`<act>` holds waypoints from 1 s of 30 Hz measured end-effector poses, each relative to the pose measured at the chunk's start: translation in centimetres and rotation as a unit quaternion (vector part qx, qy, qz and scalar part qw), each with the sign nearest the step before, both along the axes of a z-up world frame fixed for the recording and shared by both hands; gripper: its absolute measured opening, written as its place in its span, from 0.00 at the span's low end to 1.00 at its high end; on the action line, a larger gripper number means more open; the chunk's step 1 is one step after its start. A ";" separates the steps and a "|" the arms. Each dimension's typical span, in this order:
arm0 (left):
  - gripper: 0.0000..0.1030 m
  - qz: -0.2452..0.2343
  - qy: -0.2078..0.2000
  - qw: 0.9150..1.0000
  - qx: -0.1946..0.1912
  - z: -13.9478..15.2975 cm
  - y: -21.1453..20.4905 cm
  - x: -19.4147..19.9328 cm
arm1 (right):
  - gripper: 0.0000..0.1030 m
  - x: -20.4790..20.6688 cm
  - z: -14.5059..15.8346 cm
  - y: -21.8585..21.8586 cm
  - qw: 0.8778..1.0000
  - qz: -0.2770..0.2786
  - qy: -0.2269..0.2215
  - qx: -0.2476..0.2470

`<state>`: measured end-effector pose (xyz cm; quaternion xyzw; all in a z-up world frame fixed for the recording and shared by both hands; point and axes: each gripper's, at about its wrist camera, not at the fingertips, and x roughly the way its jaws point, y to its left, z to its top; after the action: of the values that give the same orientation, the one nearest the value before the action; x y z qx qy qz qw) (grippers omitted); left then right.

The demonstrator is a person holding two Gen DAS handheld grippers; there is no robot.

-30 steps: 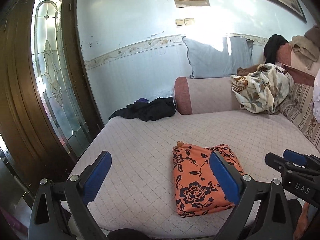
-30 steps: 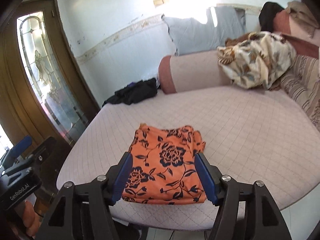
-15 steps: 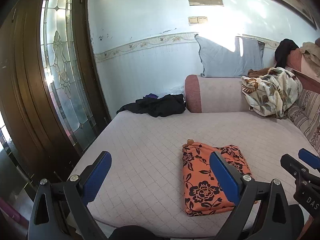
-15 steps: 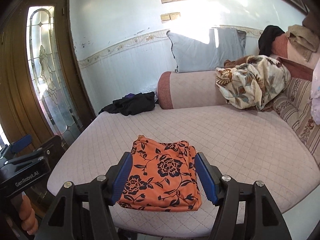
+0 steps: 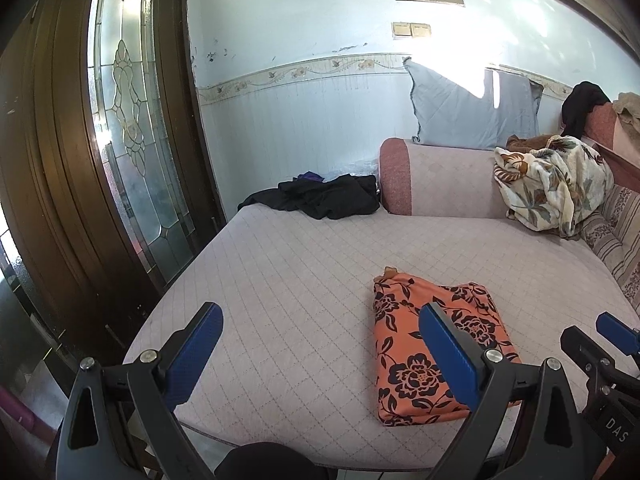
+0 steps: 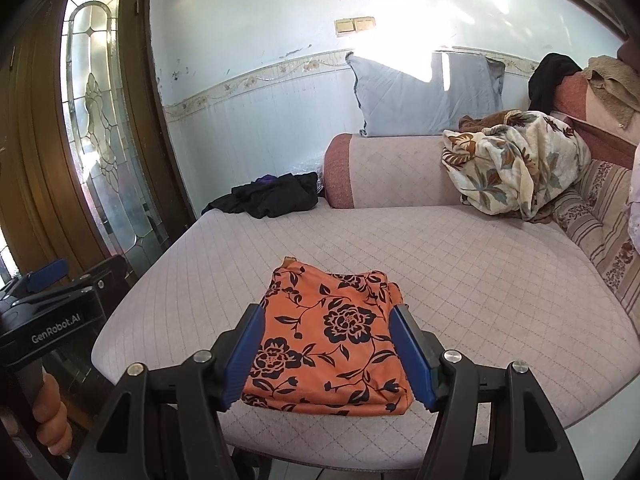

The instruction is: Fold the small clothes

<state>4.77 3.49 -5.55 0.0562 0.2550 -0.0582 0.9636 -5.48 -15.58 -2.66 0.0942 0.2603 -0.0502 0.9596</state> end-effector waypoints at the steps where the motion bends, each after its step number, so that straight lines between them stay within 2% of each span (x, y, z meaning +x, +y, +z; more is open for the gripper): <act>1: 0.95 0.001 0.000 1.000 -0.001 0.0 0.1 0.0 | 0.67 0.0 0.0 0.1 1.000 0.001 0.000 -0.001; 30: 0.95 0.007 0.006 1.000 -0.020 0.0 2.1 0.8 | 0.67 0.8 0.0 2.2 1.000 0.021 0.004 -0.008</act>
<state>5.57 5.61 -5.59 0.0348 0.2595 -0.0564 0.9635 -4.69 -13.39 -2.65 0.0811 0.2656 -0.0325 0.9601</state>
